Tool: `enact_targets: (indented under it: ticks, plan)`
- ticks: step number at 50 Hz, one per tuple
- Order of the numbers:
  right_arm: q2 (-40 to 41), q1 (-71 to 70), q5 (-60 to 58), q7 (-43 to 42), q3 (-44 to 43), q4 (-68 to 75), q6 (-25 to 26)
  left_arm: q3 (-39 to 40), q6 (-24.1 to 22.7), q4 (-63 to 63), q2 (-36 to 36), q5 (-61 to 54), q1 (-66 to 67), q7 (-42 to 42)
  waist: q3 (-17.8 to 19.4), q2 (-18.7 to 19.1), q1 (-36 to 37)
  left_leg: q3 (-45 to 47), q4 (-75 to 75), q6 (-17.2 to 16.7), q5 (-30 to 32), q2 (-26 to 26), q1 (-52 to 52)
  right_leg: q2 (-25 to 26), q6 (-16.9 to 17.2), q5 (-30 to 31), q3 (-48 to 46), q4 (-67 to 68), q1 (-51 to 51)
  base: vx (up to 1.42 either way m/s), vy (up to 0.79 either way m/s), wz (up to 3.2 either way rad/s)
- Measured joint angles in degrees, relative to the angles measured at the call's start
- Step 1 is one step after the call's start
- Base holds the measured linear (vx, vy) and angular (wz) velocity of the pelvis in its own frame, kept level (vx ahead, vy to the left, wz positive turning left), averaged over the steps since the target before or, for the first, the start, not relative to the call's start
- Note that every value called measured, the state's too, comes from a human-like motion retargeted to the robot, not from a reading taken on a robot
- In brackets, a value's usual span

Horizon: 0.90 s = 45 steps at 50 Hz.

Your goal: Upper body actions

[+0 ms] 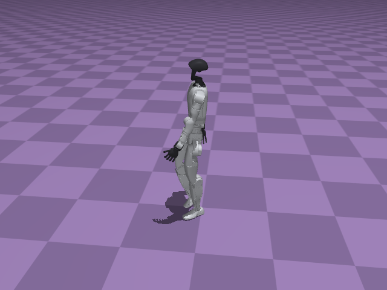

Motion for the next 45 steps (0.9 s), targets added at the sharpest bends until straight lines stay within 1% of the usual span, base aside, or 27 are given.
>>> enact_targets:
  ticks: [1, 2, 3, 5, 7, 8, 10, 12, 13, 15, 18, 21, 24, 27, 30, 33, 34, 35, 36, 37, 38, 40, 42, 45]
  plan:
    - [0.27, -0.75, 0.38, -0.08, 0.35, 0.00, -0.53, 0.01, 0.21, 0.84, 0.14, 0.73, 1.04, 0.24, -0.40, -0.76, 0.08, -0.21, 0.06, -0.01, -0.20, -1.02, -0.09, -0.10, 2.26, -2.95, 1.14, -5.93, 3.35, 0.05, -0.08, 0.01]
    - [0.53, -1.50, 0.63, -0.09, 0.78, -0.07, -0.97, 0.16, 0.43, 1.67, 0.26, 1.37, 2.02, 0.42, -0.76, -1.42, 0.46, -0.13, 0.12, -0.08, -0.43, -1.89, -0.14, -0.70, 3.45, -6.81, 0.33, -11.01, 6.46, 0.02, -0.14, -0.23]
    - [0.77, -2.23, 0.65, 0.03, 1.34, -0.28, -1.27, 0.59, 0.63, 2.45, 0.32, 1.84, 2.90, 0.50, -1.08, -1.88, 1.46, 0.54, 0.16, -0.27, -0.71, -2.47, -0.12, -2.28, 2.52, -12.53, -4.37, -14.38, 9.09, 0.02, -0.16, -0.31]
    - [1.18, -3.17, 0.19, 0.52, 2.10, -0.81, -1.42, 1.39, 0.96, 3.68, 0.27, 2.61, 4.20, 0.72, -1.47, -3.13, 1.80, -0.09, 0.10, -0.42, -0.97, -4.01, -0.01, -2.58, 1.38, -17.98, -4.79, -19.94, 11.43, 0.03, -0.12, -0.07]
    - [1.33, -4.00, -1.14, 1.28, 2.99, -1.58, -1.31, 2.20, 1.54, 4.91, -0.03, 3.19, 5.76, 1.27, -2.86, -4.37, 3.29, 0.14, -0.08, -0.82, -1.14, -5.58, -0.56, -4.12, 1.65, -16.15, -7.36, -24.94, 12.06, 0.04, -0.09, -0.21]
    - [1.42, -4.56, -2.00, 1.62, 3.32, -1.99, -1.07, 2.41, 2.00, 5.61, -0.07, 3.32, 6.10, 1.64, -3.41, -4.56, 4.57, 0.96, -0.22, -1.10, -1.18, -5.66, -0.94, -4.07, 2.04, -14.92, -3.94, -25.99, 11.47, -0.05, -0.17, -0.44]
    - [1.55, -5.57, -3.58, 1.80, 3.80, -3.14, -1.01, 3.27, 2.50, 6.59, -0.46, 3.72, 6.96, 2.68, -4.34, -4.16, 5.80, 2.00, -0.18, -1.58, -1.15, -4.92, -2.30, -4.97, 2.72, -13.60, -6.38, -27.97, 10.91, -0.14, -0.21, -0.25]
    - [1.53, -6.71, -4.38, 1.05, 4.67, -4.19, -1.62, 3.88, 2.17, 6.80, -0.46, 3.46, 7.43, 2.90, -3.80, -3.88, 5.22, 2.01, 0.04, -1.91, -1.01, -4.42, -2.79, -4.21, 1.69, -13.81, -8.92, -28.48, 10.97, -0.14, -0.23, 0.00]
    - [1.49, -7.26, -4.65, 0.53, 5.14, -4.52, -1.94, 3.94, 2.13, 6.71, -0.24, 3.07, 7.51, 2.59, -3.13, -3.69, 4.86, 2.14, 0.00, -2.05, -0.90, -4.23, -2.55, -3.56, 1.28, -13.99, -6.39, -28.16, 10.83, -0.11, -0.20, 0.13]
    - [1.33, -7.65, -5.06, -0.01, 5.49, -4.72, -2.28, 4.07, 2.91, 6.65, -0.02, 3.39, 7.66, 2.54, -2.16, -3.21, 2.91, 0.72, -0.03, -2.31, -0.40, -3.88, -2.39, -3.28, 1.10, -14.57, -5.19, -27.37, 10.79, -0.10, -0.11, 0.43]
    - [1.10, -6.95, -4.49, -0.35, 5.15, -3.71, -2.36, 4.33, 3.88, 6.76, -0.04, 4.59, 7.86, 2.81, -1.77, -2.89, 2.46, -0.06, 0.28, -2.64, -0.26, -3.51, -2.52, -3.10, 0.76, -15.19, -6.88, -27.22, 11.23, -0.09, -0.12, 0.28]
    - [0.67, -5.71, -2.77, -1.24, 4.55, -1.25, -2.03, 3.99, 3.90, 6.09, 0.02, 4.82, 8.63, 2.36, -1.27, -2.88, 2.98, -0.87, 1.19, -3.27, -0.59, -3.11, -2.45, -2.88, 0.17, -15.79, -7.63, -27.29, 11.90, -0.05, -0.14, 0.21]
    - [0.42, -5.17, -1.00, -1.80, 4.65, 0.00, -0.68, 5.19, 3.93, 4.92, -0.02, 5.22, 9.90, 1.63, -0.62, -2.82, 3.29, -1.27, 2.55, -3.95, -1.30, -2.65, -2.27, -2.76, -0.26, -16.12, -7.59, -27.41, 12.57, -0.05, -0.10, 0.09]
    - [0.39, -5.60, 1.29, -1.58, 5.73, 0.00, 2.13, 9.18, 4.15, 3.67, 0.01, 5.13, 13.20, 1.08, -0.10, -2.70, 3.86, -1.22, 5.76, -5.02, -2.35, -1.56, -2.98, -2.67, -0.87, -16.44, -7.26, -27.51, 13.09, -0.10, -0.09, -0.15]
    - [0.77, -7.97, 3.49, -1.08, 7.15, 0.00, 3.28, 11.76, 4.07, 3.81, 0.60, 3.45, 17.62, 1.22, 0.14, -3.05, 3.97, -0.74, 10.94, -5.30, -1.95, -0.59, -4.62, -3.20, -1.21, -16.83, -6.46, -27.40, 13.49, -0.08, -0.09, -0.14]
    - [1.72, -12.38, 5.23, -0.09, 8.49, 0.00, 3.58, 12.85, 4.43, 4.90, 1.65, 3.38, 22.27, 1.20, 1.40, -4.54, 3.55, -1.06, 22.17, -4.15, 3.85, 0.33, -8.89, -5.18, -1.10, -17.28, -5.68, -27.25, 14.53, -0.14, -0.11, 0.12]
    - [2.17, -14.37, 5.66, 0.30, 8.45, 0.00, 3.54, 12.71, 4.41, 5.56, 2.15, 3.86, 23.65, 1.46, 1.95, -5.06, 3.30, -1.55, 27.98, -3.01, 6.58, 0.99, -11.77, -5.99, -0.98, -17.44, -6.07, -27.25, 14.84, -0.19, -0.09, 0.55]
    - [2.67, -16.60, 6.08, 0.71, 8.25, 0.00, 3.44, 12.41, 4.36, 6.30, 2.73, 4.48, 25.06, 1.82, 2.56, -5.58, 3.09, -2.10, 34.68, -1.59, 9.50, 1.86, -15.23, -6.83, -0.85, -17.60, -6.61, -27.25, 15.15, -0.18, -0.09, 0.40]
    - [3.19, -19.47, 6.88, 1.68, 7.95, -0.20, 3.23, 11.74, 4.55, 7.09, 3.39, 5.83, 26.99, 2.46, 3.26, -5.67, 4.19, -2.95, 43.10, 1.01, 12.29, 2.61, -20.43, -7.11, -1.03, -17.50, -6.77, -27.32, 15.42, -0.16, -0.09, 0.14]
    - [3.63, -21.89, 7.56, 2.56, 7.71, -0.54, 3.14, 11.25, 4.78, 7.79, 3.91, 7.06, 28.69, 3.01, 3.77, -5.75, 5.31, -3.74, 50.38, 2.66, 13.85, 3.17, -25.02, -7.32, -1.22, -17.38, -6.78, -27.35, 15.54, -0.12, -0.09, -0.25]
    - [3.94, -23.42, 8.01, 3.25, 7.61, -1.17, 3.30, 11.09, 5.09, 8.31, 4.14, 8.06, 29.94, 3.37, 3.93, -5.79, 6.49, -4.40, 55.41, 2.41, 12.92, 3.35, -28.41, -7.43, -1.40, -17.22, -6.47, -27.31, 15.39, -0.11, -0.06, -0.38]
    - [4.77, -27.44, 8.29, 4.38, 6.74, -3.46, 3.79, 11.33, 6.11, 10.08, 4.46, 10.07, 32.42, 4.10, 4.84, -5.55, 9.17, -2.41, 67.80, 2.74, 9.96, 8.00, -35.70, -7.21, -2.17, -17.07, -6.06, -26.83, 15.03, -0.09, -0.02, -0.50]
    - [5.84, -31.65, 7.66, 5.00, 5.97, -7.45, 3.59, 12.90, 7.08, 11.82, 4.04, 11.14, 35.23, 4.05, 6.79, -5.10, 12.33, -2.02, 78.58, 3.24, 8.44, 10.14, -43.86, -6.87, -3.23, -16.88, -5.04, -26.08, 15.10, -0.09, 0.02, -0.58]
    - [6.79, -36.37, 7.97, 6.35, 6.27, -12.33, 2.73, 15.57, 8.13, 11.88, 2.98, 10.65, 39.08, 3.80, 7.83, -4.29, 14.96, -1.30, 88.21, 3.40, 6.44, 12.36, -54.34, -5.70, -4.53, -16.75, -4.16, -26.02, 15.28, -0.04, 0.03, -0.47]
